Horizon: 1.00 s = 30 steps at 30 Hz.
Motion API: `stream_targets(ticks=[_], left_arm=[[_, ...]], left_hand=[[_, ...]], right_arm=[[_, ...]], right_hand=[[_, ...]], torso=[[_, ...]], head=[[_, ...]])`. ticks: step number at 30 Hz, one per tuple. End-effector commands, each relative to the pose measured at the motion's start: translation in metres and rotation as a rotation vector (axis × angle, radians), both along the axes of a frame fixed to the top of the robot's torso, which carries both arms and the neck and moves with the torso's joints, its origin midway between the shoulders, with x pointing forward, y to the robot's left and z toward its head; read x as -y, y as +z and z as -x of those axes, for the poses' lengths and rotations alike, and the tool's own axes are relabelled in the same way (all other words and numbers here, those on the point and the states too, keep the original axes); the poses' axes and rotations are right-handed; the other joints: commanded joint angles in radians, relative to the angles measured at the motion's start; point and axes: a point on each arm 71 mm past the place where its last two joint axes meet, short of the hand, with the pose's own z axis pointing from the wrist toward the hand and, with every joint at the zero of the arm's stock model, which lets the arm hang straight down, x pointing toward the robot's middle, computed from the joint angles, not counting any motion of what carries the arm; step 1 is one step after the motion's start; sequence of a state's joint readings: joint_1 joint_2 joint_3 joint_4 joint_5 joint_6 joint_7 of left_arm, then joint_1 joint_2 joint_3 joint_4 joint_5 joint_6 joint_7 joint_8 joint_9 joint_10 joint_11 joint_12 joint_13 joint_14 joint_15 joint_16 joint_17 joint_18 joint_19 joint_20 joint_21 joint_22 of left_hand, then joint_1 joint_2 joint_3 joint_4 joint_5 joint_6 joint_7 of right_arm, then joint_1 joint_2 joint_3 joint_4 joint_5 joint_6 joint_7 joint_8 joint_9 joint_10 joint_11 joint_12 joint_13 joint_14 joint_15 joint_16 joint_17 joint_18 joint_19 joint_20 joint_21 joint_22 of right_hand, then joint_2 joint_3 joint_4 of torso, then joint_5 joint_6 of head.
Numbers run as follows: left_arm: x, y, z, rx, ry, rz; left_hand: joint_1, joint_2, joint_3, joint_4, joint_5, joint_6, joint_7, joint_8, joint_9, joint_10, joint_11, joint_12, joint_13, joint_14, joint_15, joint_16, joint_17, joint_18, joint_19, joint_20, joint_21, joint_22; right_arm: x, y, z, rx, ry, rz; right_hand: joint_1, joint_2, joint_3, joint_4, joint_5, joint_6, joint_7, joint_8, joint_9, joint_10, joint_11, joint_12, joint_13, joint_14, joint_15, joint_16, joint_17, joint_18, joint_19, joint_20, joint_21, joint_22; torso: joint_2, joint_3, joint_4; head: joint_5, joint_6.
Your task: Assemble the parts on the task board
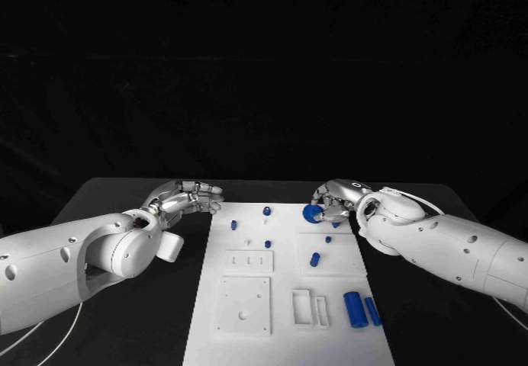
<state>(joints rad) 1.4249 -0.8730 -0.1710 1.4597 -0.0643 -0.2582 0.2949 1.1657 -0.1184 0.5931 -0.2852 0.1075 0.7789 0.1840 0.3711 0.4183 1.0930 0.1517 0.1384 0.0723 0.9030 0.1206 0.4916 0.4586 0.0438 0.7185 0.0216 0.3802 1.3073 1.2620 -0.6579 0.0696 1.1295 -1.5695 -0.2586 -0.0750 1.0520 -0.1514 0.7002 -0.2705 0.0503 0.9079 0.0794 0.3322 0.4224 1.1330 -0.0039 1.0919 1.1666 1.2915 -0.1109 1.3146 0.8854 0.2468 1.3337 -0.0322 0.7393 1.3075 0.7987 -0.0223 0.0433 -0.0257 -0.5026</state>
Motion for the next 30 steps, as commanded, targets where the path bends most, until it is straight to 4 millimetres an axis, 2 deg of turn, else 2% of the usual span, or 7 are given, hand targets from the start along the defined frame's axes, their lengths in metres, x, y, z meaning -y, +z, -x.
stream_targets(ticks=[1,8,11,16,21,25,30], left_arm=[[0.001,0.002,0.0,0.01,-0.015,0.003],[0.0,0.002,0.0,0.012,-0.01,0.003],[0.0,0.002,0.0,0.013,-0.01,0.003],[0.001,0.002,-0.001,0.012,-0.011,0.003],[0.001,0.002,0.0,0.011,-0.011,0.002],[0.001,0.002,0.0,0.011,-0.011,0.002],[0.002,0.002,0.0,0.01,-0.014,0.003]], left_hand=[[-0.003,0.003,0.006,0.0,-0.003,0.006,0.0,-0.005,0.002,0.005,0.001,-0.006,-0.001,0.002,0.004,-0.003,-0.001,0.007,-0.004,0.002,0.006,0.019],[-0.003,0.003,0.006,0.001,-0.003,0.006,0.0,-0.005,0.002,0.006,0.001,-0.006,-0.001,0.002,0.004,-0.002,-0.001,0.007,-0.004,0.002,0.006,0.02],[-0.002,0.003,0.006,0.001,-0.003,0.007,0.0,-0.005,0.002,0.006,0.001,-0.006,-0.001,0.002,0.004,-0.002,-0.001,0.007,-0.004,0.002,0.006,0.02],[-0.002,0.003,0.007,0.001,-0.003,0.007,0.0,-0.005,0.002,0.006,0.001,-0.006,-0.001,0.003,0.004,-0.002,-0.001,0.007,-0.004,0.002,0.006,0.02],[-0.002,0.003,0.007,0.001,-0.003,0.007,0.0,-0.005,0.002,0.006,0.001,-0.006,-0.001,0.003,0.004,-0.002,-0.001,0.007,-0.004,0.002,0.007,0.02],[-0.002,0.003,0.007,0.001,-0.003,0.007,0.0,-0.005,0.002,0.006,0.001,-0.006,-0.001,0.003,0.004,-0.002,-0.001,0.007,-0.004,0.002,0.007,0.02],[-0.002,0.003,0.007,0.001,-0.003,0.007,0.0,-0.005,0.002,0.006,0.0,-0.006,-0.001,0.003,0.004,-0.002,-0.001,0.006,-0.004,0.002,0.007,0.02]], right_arm=[[-0.001,-0.003,0.003,0.047,-0.003,0.021],[-0.01,0.004,0.009,0.11,0.014,0.021],[-0.021,0.009,0.014,0.157,0.036,0.031],[-0.035,0.019,0.022,0.201,0.06,0.013],[-0.05,0.027,0.033,0.252,0.088,-0.018],[-0.065,0.029,0.038,0.27,0.116,-0.027],[-0.082,0.029,0.04,0.265,0.145,-0.024]], right_hand=[[-0.011,-0.002,0.0,0.007,0.005,0.094,0.023,0.005,0.013,0.002,-0.006,0.001,-0.001,0.004,-0.007,-0.003,0.003,0.015,-0.001,0.005,0.007,0.022],[-0.023,-0.005,-0.003,0.017,0.002,0.103,0.018,0.009,0.017,0.005,-0.01,0.004,0.0,0.005,-0.011,-0.004,0.007,0.015,0.0,0.003,0.012,0.021],[-0.023,-0.009,-0.001,0.02,0.001,0.107,0.016,0.011,0.019,0.007,-0.013,0.005,0.0,0.005,-0.013,-0.004,0.008,0.015,0.001,0.002,0.013,0.021],[-0.021,-0.021,0.009,0.031,0.001,0.11,0.014,0.012,0.022,0.011,-0.015,0.006,-0.001,0.006,-0.016,-0.004,0.012,0.015,0.003,-0.001,0.016,0.02],[-0.029,-0.046,0.023,0.067,-0.001,0.11,0.012,0.012,0.027,0.014,-0.016,0.005,-0.002,0.006,-0.017,-0.005,0.018,0.015,0.006,-0.003,0.019,0.018],[-0.027,-0.055,0.028,0.079,-0.001,0.109,0.012,0.013,0.03,0.014,-0.017,0.004,-0.002,0.006,-0.018,-0.006,0.02,0.015,0.007,-0.005,0.021,0.018],[-0.025,-0.059,0.031,0.084,-0.001,0.108,0.012,0.013,0.031,0.015,-0.017,0.004,-0.002,0.006,-0.018,-0.007,0.021,0.015,0.007,-0.006,0.021,0.018]], torso=[[0.0,-0.0002,0.0008],[-0.001,-0.0001,0.0003],[-0.001,-0.0004,-0.0009],[-0.001,-0.0015,0.0016],[0.0,-0.0016,0.0033],[0.0,-0.002,0.0016],[0.0,-0.0027,0.0027]], head=[[-0.002,0.003],[-0.002,0.005],[-0.001,0.008],[-0.002,0.011],[0.0,0.012],[0.005,0.013],[0.009,0.013]])
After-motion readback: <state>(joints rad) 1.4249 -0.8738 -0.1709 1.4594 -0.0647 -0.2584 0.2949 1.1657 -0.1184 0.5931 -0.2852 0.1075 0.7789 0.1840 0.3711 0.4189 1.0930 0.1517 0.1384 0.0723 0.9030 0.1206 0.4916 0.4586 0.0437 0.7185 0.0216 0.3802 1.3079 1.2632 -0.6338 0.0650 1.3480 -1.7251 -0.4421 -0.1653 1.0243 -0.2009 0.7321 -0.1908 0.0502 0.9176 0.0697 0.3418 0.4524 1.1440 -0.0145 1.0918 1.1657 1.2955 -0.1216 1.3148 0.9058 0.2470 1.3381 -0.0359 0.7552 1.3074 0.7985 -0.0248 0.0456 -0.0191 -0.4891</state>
